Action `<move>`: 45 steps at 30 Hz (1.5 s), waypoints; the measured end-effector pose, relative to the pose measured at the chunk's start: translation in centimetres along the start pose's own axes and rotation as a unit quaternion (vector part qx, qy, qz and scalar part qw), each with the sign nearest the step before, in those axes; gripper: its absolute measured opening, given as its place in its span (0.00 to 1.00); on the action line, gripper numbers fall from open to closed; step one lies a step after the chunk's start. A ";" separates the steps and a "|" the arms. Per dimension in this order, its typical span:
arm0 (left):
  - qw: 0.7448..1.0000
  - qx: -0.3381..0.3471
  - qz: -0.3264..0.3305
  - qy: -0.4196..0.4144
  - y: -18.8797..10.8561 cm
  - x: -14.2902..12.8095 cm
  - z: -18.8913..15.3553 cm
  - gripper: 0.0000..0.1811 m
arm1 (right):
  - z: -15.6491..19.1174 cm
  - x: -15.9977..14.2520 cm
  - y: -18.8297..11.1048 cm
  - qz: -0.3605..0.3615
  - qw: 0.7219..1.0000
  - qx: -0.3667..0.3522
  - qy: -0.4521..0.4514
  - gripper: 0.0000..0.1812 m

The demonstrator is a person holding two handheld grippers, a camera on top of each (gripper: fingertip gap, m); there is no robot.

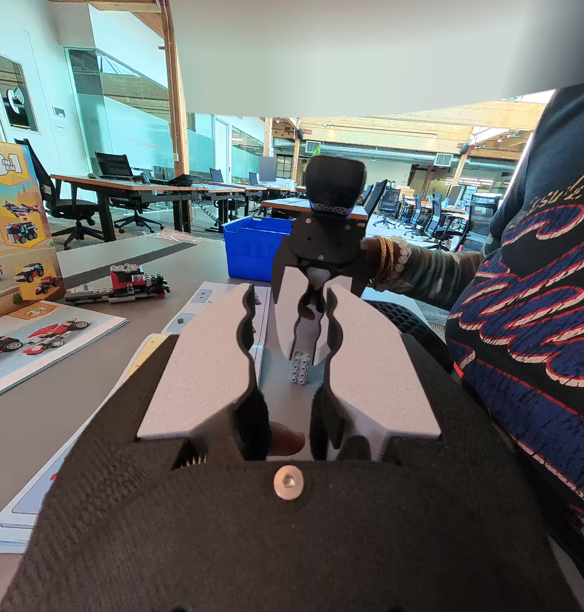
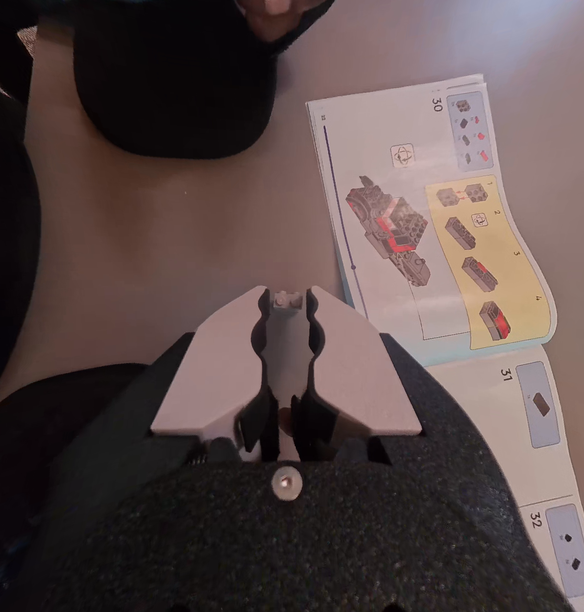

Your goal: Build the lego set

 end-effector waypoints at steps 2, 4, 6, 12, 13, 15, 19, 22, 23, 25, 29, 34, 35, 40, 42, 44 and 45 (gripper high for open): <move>1.000 0.000 0.000 -0.002 0.0 0.0 0.0 0.22 | 0.1 -0.2 0.1 0.000 1.000 0.004 0.000 0.09; 1.000 0.001 -0.001 -0.002 0.0 0.0 0.1 0.22 | 0.0 -0.5 -0.2 -0.009 1.000 0.005 0.010 0.09; 1.000 0.003 -0.003 -0.003 -0.1 0.0 0.1 0.22 | -0.1 -1.1 -0.5 -0.016 1.000 0.001 0.017 0.09; 1.000 0.001 0.001 -0.004 0.0 -0.1 0.1 0.23 | -0.3 -3.0 -0.6 -0.025 0.999 -0.006 0.026 0.09; 1.000 0.001 0.002 -0.004 0.0 -0.1 0.1 0.22 | -0.3 -3.2 -0.5 -0.026 0.999 -0.005 0.026 0.09; 1.000 0.001 0.000 -0.006 0.0 -0.1 0.2 0.22 | -0.3 -3.4 -0.2 -0.020 1.000 -0.002 0.020 0.09; 1.000 -0.010 -0.007 -0.010 -0.2 0.0 0.0 0.15 | -0.4 -3.5 0.4 -0.016 1.000 0.001 0.011 0.09; 1.000 -0.019 -0.005 -0.006 -0.1 0.0 -0.2 0.16 | -0.3 -3.0 0.4 -0.050 0.999 0.019 0.004 0.10; 1.000 -0.019 -0.002 -0.003 0.0 0.0 -0.2 0.17 | -0.5 -2.6 0.2 -0.075 0.997 0.018 0.001 0.12; 1.000 -0.021 0.003 0.001 0.1 -0.1 -0.3 0.18 | -0.7 -1.4 -0.3 -0.145 0.989 0.020 0.002 0.15; 1.000 -0.015 0.006 -0.001 0.1 -0.2 -0.1 0.19 | -2.4 0.6 -2.0 -0.279 0.959 -0.046 0.017 0.26; 0.999 0.030 0.018 0.008 0.1 0.3 -0.1 0.19 | -5.2 -1.0 -2.5 -0.287 0.943 -0.128 0.110 0.20; 0.999 0.039 0.022 0.001 0.0 0.4 -0.1 0.19 | -5.4 -1.6 -2.2 -0.268 0.946 -0.133 0.125 0.18; 0.985 0.138 0.099 -0.037 -1.2 0.6 0.5 0.19 | -6.3 -3.2 -1.1 -0.190 0.957 -0.163 0.147 0.14; 0.979 0.162 0.121 -0.031 -1.7 1.1 0.5 0.19 | -6.1 -3.2 -0.4 -0.172 0.961 -0.157 0.148 0.14; 0.976 0.174 0.130 -0.032 -2.1 1.8 0.3 0.19 | -6.3 -3.8 0.5 -0.123 0.965 -0.153 0.172 0.13; 0.974 0.178 0.134 -0.036 -2.3 2.0 0.2 0.19 | -6.3 -3.8 0.5 -0.123 0.964 -0.145 0.185 0.13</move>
Point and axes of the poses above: each gripper's, where its closed fingertips meet, y out along the fingers, x out of its top, z = x × y across the jaws, the point moved 5 cm from there along -y, back along the fingers, and after that the axes turned 10 degrees about y, right-handed, at the moved point
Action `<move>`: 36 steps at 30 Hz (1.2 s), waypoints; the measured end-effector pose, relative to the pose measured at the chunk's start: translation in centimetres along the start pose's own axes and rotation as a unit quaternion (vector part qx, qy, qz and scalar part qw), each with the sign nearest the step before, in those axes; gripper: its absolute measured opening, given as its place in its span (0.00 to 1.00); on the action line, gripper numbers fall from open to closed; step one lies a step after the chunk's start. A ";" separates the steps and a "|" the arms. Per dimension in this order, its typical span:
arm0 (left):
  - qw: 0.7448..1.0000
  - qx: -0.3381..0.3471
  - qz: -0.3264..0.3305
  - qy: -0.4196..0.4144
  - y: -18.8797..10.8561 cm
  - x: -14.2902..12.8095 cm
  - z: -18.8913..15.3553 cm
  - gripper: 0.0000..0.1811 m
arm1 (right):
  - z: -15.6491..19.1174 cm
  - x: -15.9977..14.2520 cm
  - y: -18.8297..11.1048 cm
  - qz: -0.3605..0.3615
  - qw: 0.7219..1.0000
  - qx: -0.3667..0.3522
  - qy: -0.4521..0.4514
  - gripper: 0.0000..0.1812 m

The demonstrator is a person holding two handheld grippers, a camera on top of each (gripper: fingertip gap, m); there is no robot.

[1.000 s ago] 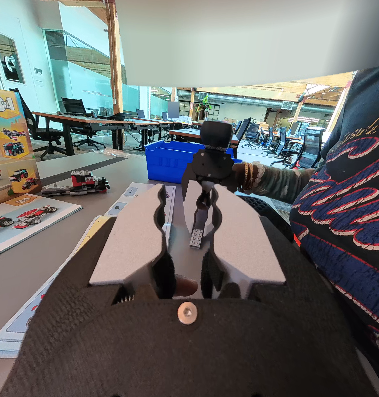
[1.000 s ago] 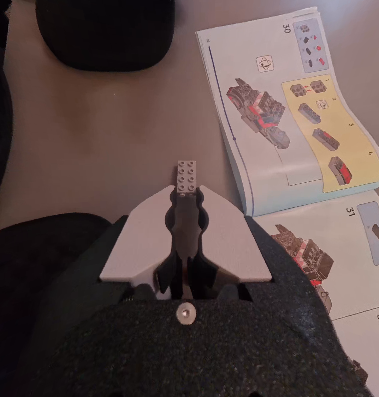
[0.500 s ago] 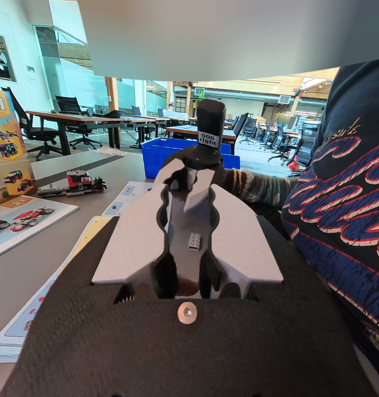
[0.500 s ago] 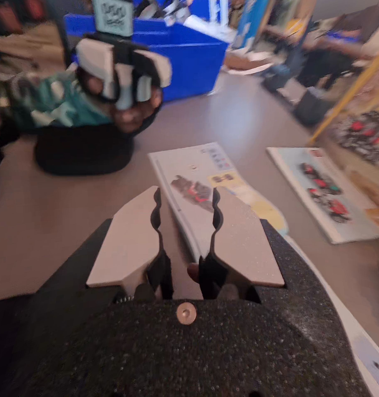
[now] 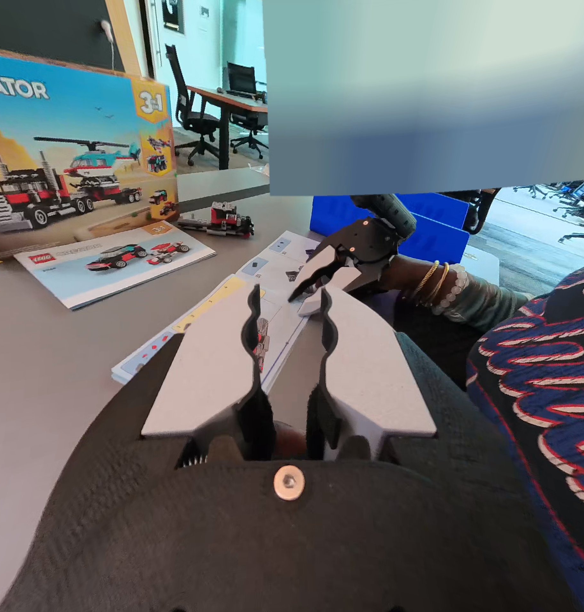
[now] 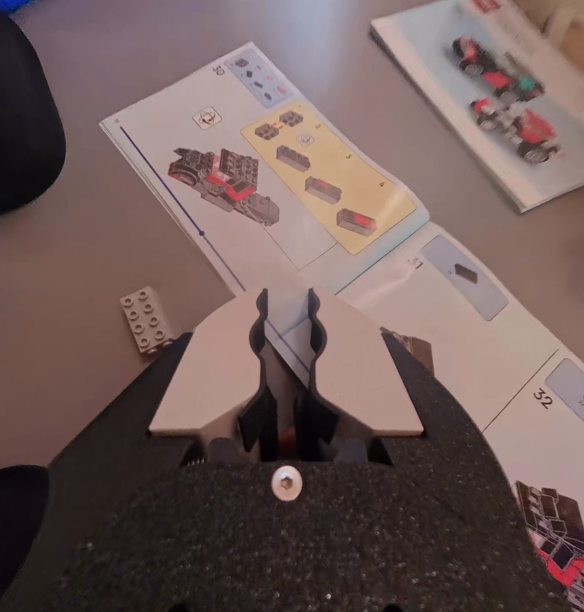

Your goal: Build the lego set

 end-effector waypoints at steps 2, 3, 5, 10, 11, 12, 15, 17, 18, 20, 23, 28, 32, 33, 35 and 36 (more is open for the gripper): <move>1.000 -0.001 0.015 -0.014 -0.6 0.2 -0.2 0.19 | -0.1 0.0 0.0 0.000 1.000 0.011 0.012 0.13; 1.000 -0.006 0.024 -0.019 -1.1 0.3 -0.4 0.19 | -0.1 0.0 -0.1 0.000 1.000 0.014 0.015 0.13; 0.999 -0.011 0.031 -0.021 -2.4 0.9 -0.7 0.19 | 0.0 -0.1 -0.2 0.000 1.000 0.015 0.016 0.13; 0.998 0.057 0.035 0.012 -6.3 2.2 -0.4 0.19 | 0.1 -0.1 -0.3 -0.003 1.000 0.022 0.012 0.15; 0.997 0.071 0.037 0.019 -6.8 2.2 -0.2 0.19 | 0.2 0.0 -0.4 -0.008 1.000 0.025 0.011 0.16; 0.996 0.082 0.037 0.022 -7.1 2.3 -0.1 0.19 | 0.2 0.0 -0.6 -0.017 0.999 0.032 0.010 0.18; 0.995 0.086 0.036 0.022 -7.2 2.3 0.0 0.19 | 0.9 0.5 -1.9 -0.048 0.996 0.079 -0.001 0.19; 0.995 0.073 0.053 0.031 -6.8 1.9 -0.3 0.20 | 1.9 0.4 -2.8 -0.037 0.990 0.133 -0.011 0.19; 0.995 0.070 0.066 0.039 -6.6 1.5 -0.3 0.20 | 2.4 0.2 -3.0 -0.021 0.988 0.155 -0.015 0.19; 0.992 0.069 0.091 0.054 -6.2 0.9 -0.4 0.20 | 3.1 -0.5 -3.2 0.009 0.984 0.175 -0.034 0.20; 0.991 0.061 0.099 0.060 -5.9 0.6 -0.6 0.20 | 3.9 -1.2 -2.8 0.026 0.979 0.186 -0.075 0.20; 0.992 0.055 0.102 0.057 -5.6 0.3 -0.8 0.20 | 4.5 -1.5 -1.8 0.047 0.976 0.187 -0.102 0.17; 0.993 0.050 0.091 0.057 -6.0 0.9 -1.1 0.20 | 5.1 -1.8 -1.5 0.046 0.971 0.204 -0.118 0.17; 0.994 0.046 0.084 0.053 -6.2 1.2 -1.2 0.20 | 5.1 -1.8 -1.4 0.044 0.971 0.203 -0.118 0.16; 0.995 0.042 0.074 0.049 -6.9 1.8 -1.4 0.20 | 5.0 -1.6 -1.5 0.033 0.972 0.201 -0.115 0.17; 0.995 0.043 0.072 0.050 -7.5 2.2 -1.4 0.20 | 4.9 -1.4 -1.6 0.021 0.973 0.201 -0.113 0.17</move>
Point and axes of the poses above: each gripper's, where its closed fingertips meet, y out along the fingers, x out of its top, z = x × y across the jaws, the point moved 5 cm from there along -y, back along the fingers, and after that the axes turned 10 degrees about y, right-handed, at the moved point
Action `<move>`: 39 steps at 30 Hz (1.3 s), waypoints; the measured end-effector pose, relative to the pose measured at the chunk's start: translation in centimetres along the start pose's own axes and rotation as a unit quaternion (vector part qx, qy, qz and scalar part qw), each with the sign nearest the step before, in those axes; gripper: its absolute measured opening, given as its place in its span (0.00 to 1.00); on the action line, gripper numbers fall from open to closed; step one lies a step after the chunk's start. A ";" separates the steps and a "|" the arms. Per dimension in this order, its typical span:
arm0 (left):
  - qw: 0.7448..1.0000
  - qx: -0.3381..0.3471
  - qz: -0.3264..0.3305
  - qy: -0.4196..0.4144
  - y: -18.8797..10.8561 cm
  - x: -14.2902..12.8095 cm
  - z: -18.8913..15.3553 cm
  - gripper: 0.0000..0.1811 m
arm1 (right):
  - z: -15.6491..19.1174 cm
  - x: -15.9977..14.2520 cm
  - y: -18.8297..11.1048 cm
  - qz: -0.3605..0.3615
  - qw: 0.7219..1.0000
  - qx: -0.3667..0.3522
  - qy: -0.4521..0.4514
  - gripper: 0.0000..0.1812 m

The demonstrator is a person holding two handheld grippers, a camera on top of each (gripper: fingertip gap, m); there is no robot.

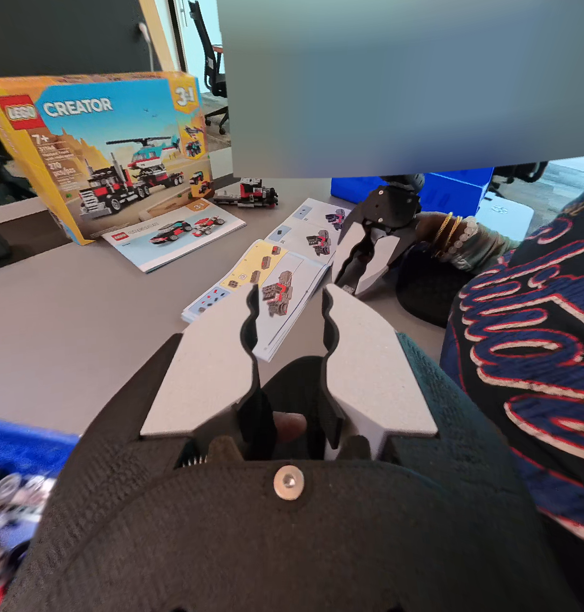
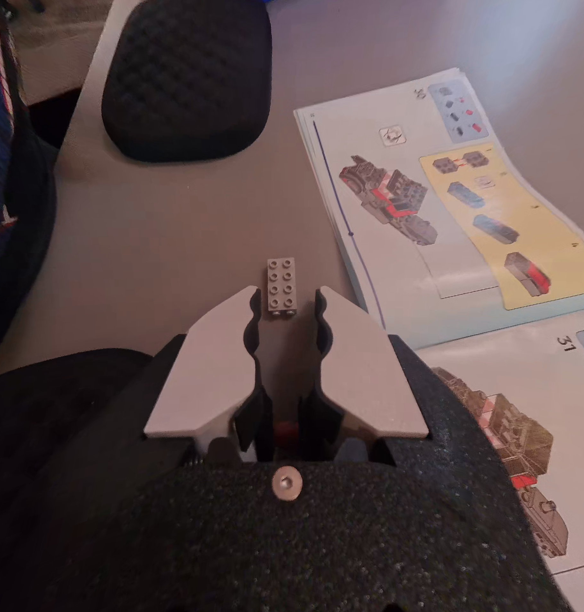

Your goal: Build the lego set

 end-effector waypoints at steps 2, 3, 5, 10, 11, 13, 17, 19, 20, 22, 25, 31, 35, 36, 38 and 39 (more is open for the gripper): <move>1.000 0.023 0.010 0.004 -2.1 0.4 0.7 0.20 | -0.2 0.5 -0.4 -0.036 0.999 -0.008 0.000 0.19; 0.999 0.047 0.023 0.004 -3.5 0.5 1.4 0.16 | -0.4 0.7 -0.7 -0.056 0.998 -0.013 0.002 0.19; 0.993 0.102 0.065 -0.006 -6.6 0.3 3.1 0.12 | -0.8 1.1 -1.4 -0.089 0.996 -0.024 0.016 0.20; 0.955 0.225 0.192 -0.008 -12.6 -1.5 7.4 0.18 | -1.5 1.7 -2.3 -0.141 0.989 -0.027 0.044 0.21; 0.947 0.234 0.220 -0.011 -13.2 -2.1 7.8 0.18 | -1.6 1.7 -2.3 -0.141 0.989 -0.028 0.046 0.21; 0.935 0.240 0.261 -0.026 -13.7 -3.2 8.1 0.19 | -1.5 1.7 -2.2 -0.137 0.989 -0.028 0.043 0.21; 0.935 0.201 0.286 -0.062 -12.9 -5.1 8.0 0.19 | -1.6 1.7 -2.3 -0.142 0.989 -0.024 0.046 0.20; 0.928 0.189 0.313 -0.074 -12.9 -6.1 7.9 0.19 | -1.8 1.8 -2.5 -0.151 0.987 -0.019 0.056 0.19; 0.926 0.186 0.321 -0.076 -12.9 -6.5 7.9 0.19 | -1.9 1.9 -2.6 -0.156 0.986 -0.016 0.061 0.18; 0.925 0.186 0.322 -0.080 -13.1 -6.9 8.0 0.19 | -2.0 1.9 -2.8 -0.167 0.983 -0.013 0.070 0.18; 0.927 0.187 0.313 -0.085 -13.2 -7.4 8.0 0.18 | -2.1 2.0 -2.9 -0.171 0.982 -0.002 0.076 0.15; 0.926 0.199 0.308 -0.089 -13.7 -8.3 8.0 0.20 | -1.5 2.0 -3.1 -0.177 0.981 0.043 0.067 0.14; 0.929 0.212 0.287 -0.097 -13.6 -8.9 7.6 0.22 | -1.0 2.5 -3.4 -0.209 0.977 0.043 0.026 0.17; 0.930 0.211 0.284 -0.098 -13.6 -9.0 7.4 0.22 | -1.0 2.8 -3.5 -0.223 0.974 0.031 0.016 0.19; 0.931 0.214 0.281 -0.097 -13.7 -9.3 7.1 0.22 | -1.3 3.0 -3.7 -0.243 0.970 -0.003 0.007 0.29; 0.931 0.215 0.278 -0.095 -13.7 -9.3 6.9 0.22 | -1.5 3.1 -3.7 -0.247 0.969 -0.018 0.003 0.34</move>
Point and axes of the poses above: each gripper's, where its closed fingertips meet, y out along the fingers, x out of its top, z = x × y across the jaws, the point moved 5 cm from there along -y, back along the fingers, and after that the axes turned 10 degrees about y, right-handed, at the moved point
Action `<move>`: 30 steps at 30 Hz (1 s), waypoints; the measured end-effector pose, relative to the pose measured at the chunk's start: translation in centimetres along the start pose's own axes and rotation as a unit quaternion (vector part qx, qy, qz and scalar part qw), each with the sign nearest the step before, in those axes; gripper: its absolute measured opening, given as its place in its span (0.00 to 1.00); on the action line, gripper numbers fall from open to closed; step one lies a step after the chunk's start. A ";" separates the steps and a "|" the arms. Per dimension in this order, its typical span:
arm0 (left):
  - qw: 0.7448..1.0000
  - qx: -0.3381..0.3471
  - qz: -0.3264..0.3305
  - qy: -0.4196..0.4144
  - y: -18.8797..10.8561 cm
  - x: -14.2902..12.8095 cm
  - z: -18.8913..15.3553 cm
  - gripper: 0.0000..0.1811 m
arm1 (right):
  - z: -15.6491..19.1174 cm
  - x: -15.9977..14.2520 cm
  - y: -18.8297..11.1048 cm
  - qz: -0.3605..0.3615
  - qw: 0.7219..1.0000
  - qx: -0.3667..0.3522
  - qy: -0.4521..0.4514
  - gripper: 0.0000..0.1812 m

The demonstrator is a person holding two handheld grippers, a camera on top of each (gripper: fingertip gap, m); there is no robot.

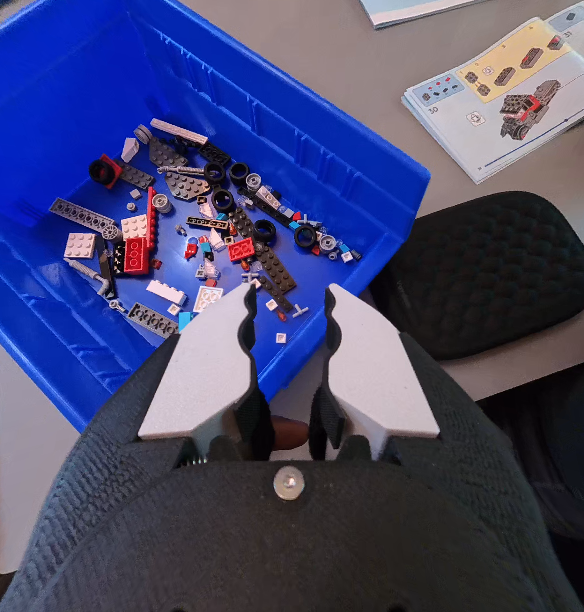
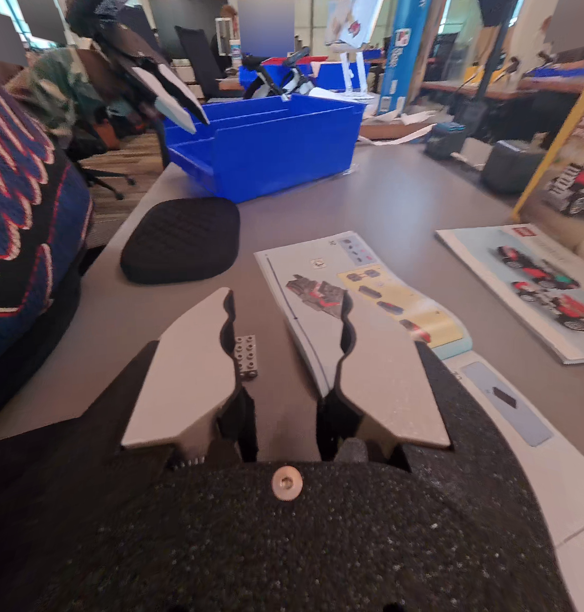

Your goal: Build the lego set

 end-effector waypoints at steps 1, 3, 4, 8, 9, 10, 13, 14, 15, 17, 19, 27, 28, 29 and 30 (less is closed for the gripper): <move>1.000 0.000 -0.007 0.001 0.0 -0.1 -0.2 0.22 | -0.2 0.1 0.0 -0.004 1.000 -0.015 -0.006 0.39; 1.000 -0.006 -0.026 0.005 -0.1 -0.1 -0.6 0.22 | -0.6 0.3 0.1 -0.013 0.999 -0.048 -0.020 0.51; 0.999 -0.010 -0.033 0.009 -0.1 -0.2 -0.9 0.21 | -0.7 0.5 0.1 -0.016 0.998 -0.060 -0.025 0.55; 0.999 -0.018 -0.027 0.018 0.1 -0.7 -1.4 0.22 | -1.0 1.8 0.0 -0.028 0.992 -0.111 -0.049 0.60; 0.999 -0.017 -0.023 0.020 0.1 -0.8 -1.4 0.23 | -1.1 2.1 -0.1 -0.029 0.989 -0.130 -0.058 0.61; 0.999 -0.015 -0.022 0.020 0.1 -0.9 -1.5 0.24 | -1.3 2.3 -0.2 -0.027 0.986 -0.147 -0.067 0.63; 0.999 0.002 -0.033 0.014 0.0 -0.8 -1.3 0.39 | -1.4 2.7 -0.7 -0.002 0.978 -0.187 -0.094 0.51; 0.999 0.009 -0.041 0.012 -0.2 -0.6 -1.2 0.47 | -1.1 2.8 -0.9 0.011 0.976 -0.189 -0.105 0.42; 0.999 0.015 -0.049 0.013 -0.3 -0.4 -1.2 0.53 | -0.7 3.0 -1.2 0.023 0.975 -0.185 -0.118 0.29; 0.997 0.027 -0.068 0.029 -0.7 0.0 -1.5 0.60 | 0.3 3.8 -1.8 0.025 0.971 -0.186 -0.146 0.08; 0.992 0.041 -0.100 0.060 -1.2 0.9 -1.9 0.68 | 1.1 5.3 -2.7 -0.004 0.966 -0.205 -0.154 0.05; 0.960 0.064 -0.258 0.085 -3.6 5.9 -4.0 0.79 | 4.4 9.7 -8.1 -0.085 0.942 -0.278 -0.166 0.49; 0.958 0.060 -0.269 0.083 -3.7 6.2 -4.5 0.79 | 5.1 9.8 -9.0 -0.057 0.942 -0.283 -0.170 0.53; 0.955 0.056 -0.277 0.083 -3.5 6.4 -4.9 0.80 | 5.6 10.0 -10.4 -0.026 0.937 -0.303 -0.171 0.52; 0.954 0.051 -0.284 0.082 -3.3 6.6 -5.3 0.80 | 6.2 10.4 -12.3 -0.001 0.927 -0.335 -0.168 0.45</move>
Point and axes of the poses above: each gripper's, where its closed fingertips meet, y out along the fingers, x out of its top, z = x × y across the jaws, the point moved 5 cm from there along -y, back along the fingers, and after that the axes turned 10 degrees about y, right-handed, at the moved point
